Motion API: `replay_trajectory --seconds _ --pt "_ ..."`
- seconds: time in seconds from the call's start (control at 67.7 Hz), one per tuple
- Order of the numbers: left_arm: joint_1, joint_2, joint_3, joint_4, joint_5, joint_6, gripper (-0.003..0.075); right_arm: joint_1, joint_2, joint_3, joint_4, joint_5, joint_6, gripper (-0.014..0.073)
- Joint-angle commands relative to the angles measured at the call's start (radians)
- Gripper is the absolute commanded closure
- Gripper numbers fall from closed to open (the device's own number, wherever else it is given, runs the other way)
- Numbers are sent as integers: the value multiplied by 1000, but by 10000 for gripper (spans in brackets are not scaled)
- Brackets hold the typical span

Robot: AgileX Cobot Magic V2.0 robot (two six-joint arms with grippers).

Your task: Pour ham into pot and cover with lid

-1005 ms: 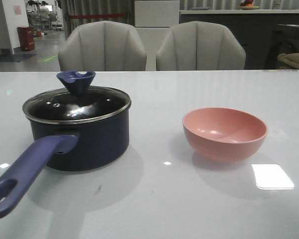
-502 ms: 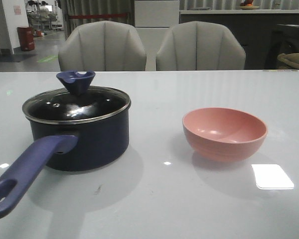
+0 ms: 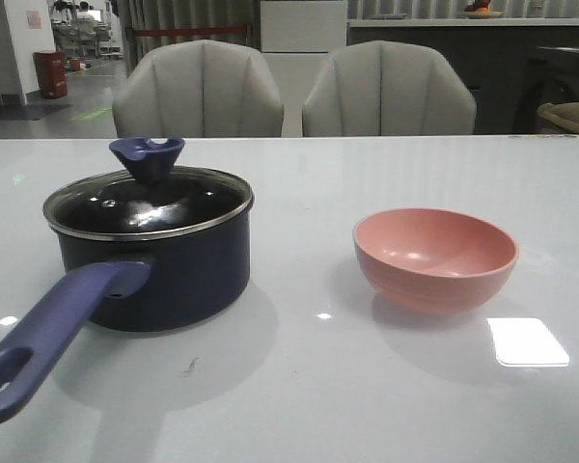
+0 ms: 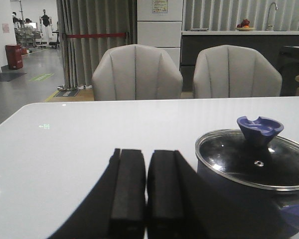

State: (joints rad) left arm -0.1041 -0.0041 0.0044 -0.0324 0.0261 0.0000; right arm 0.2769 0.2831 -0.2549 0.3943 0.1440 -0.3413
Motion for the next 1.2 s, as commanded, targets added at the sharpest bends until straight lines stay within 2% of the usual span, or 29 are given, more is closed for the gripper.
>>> replay_trajectory --seconds 0.0,0.532,0.62,0.724,0.827,0.96,1.182 --pt "1 -21 21 1 -78 -15 608 -1 7 -30 5 -70 0 424" --pt "1 -21 21 1 -78 -15 608 -1 7 -16 2 -76 -2 424" --pt "1 -21 21 1 -78 -15 608 -17 -6 5 -84 -118 0 424" --pt "1 -19 21 1 -78 -15 608 -83 -53 52 -206 -180 82 424" --pt "1 -19 21 1 -78 -15 608 -156 -107 95 -292 -176 164 424" --pt "1 -19 21 1 -78 -15 608 -217 -171 151 -302 -166 202 424" --pt "1 -19 21 1 -78 -15 608 -202 -270 252 -302 -162 278 424"
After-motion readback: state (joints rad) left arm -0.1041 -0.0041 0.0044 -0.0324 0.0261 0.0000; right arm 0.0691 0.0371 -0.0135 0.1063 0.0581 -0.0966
